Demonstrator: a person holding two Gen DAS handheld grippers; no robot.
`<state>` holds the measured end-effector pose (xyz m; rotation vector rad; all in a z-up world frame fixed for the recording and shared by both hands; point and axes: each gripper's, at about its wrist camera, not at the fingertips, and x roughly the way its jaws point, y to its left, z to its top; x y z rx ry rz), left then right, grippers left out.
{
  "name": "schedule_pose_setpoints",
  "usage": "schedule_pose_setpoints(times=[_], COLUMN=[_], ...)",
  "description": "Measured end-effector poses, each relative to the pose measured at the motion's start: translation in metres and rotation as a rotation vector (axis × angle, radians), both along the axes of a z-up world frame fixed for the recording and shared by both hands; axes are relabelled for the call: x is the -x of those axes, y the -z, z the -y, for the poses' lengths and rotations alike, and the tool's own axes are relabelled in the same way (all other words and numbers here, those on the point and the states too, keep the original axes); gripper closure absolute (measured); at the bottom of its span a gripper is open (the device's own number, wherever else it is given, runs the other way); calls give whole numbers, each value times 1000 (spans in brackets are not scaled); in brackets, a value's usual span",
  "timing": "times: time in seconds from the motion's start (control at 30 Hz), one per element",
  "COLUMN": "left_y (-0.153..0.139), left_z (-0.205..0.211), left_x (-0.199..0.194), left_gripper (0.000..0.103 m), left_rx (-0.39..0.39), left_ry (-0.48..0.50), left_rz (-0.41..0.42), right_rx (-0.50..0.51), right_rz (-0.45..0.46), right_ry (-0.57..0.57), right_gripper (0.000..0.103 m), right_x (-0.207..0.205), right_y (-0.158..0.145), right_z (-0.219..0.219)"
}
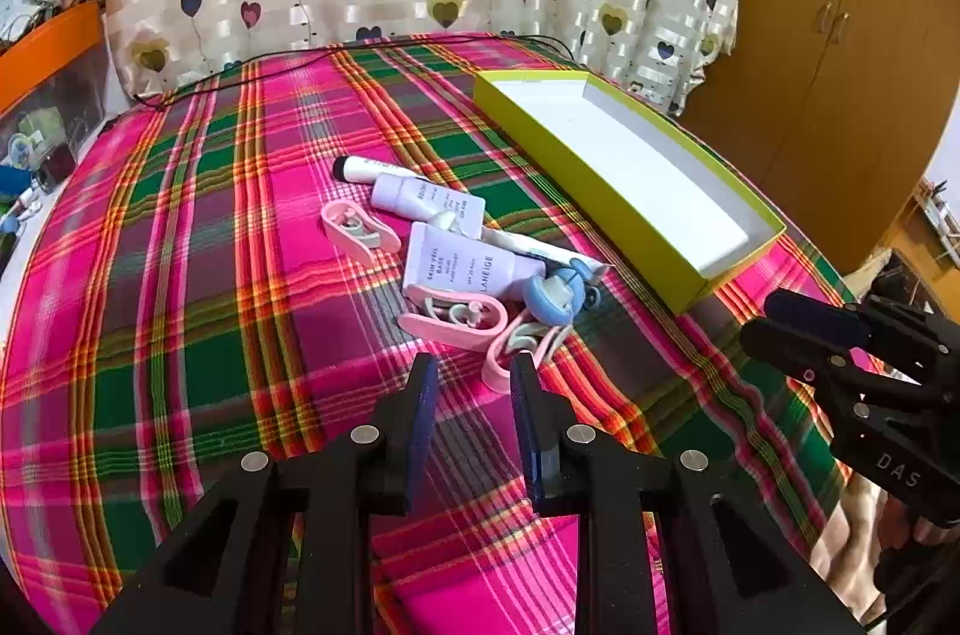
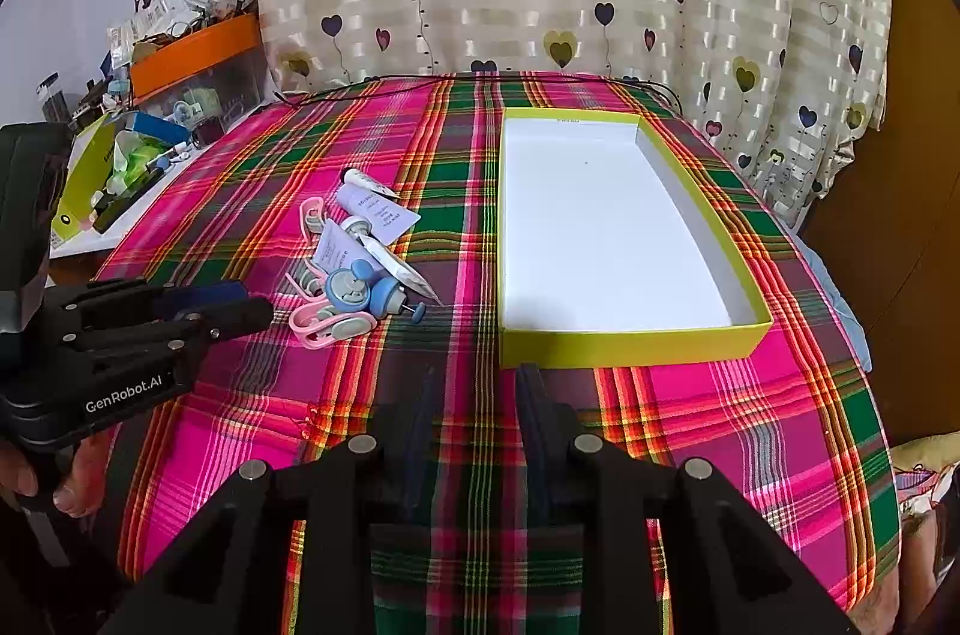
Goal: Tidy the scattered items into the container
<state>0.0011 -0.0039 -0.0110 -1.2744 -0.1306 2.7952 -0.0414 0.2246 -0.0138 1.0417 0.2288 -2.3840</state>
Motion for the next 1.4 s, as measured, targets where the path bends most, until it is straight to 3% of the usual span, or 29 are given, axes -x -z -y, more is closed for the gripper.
schedule_pose_setpoints(times=[0.6,1.4], left_y=[7,8], left_z=[6,6], left_x=[4,5], left_gripper=[77,77], left_rx=[19,-34], left_ry=[2,69], left_rz=[9,24], right_rx=[15,47], right_rz=[13,17], right_ry=[-32,-74], right_gripper=[75,74], right_x=[3,4], right_y=[4,6], right_z=[6,15])
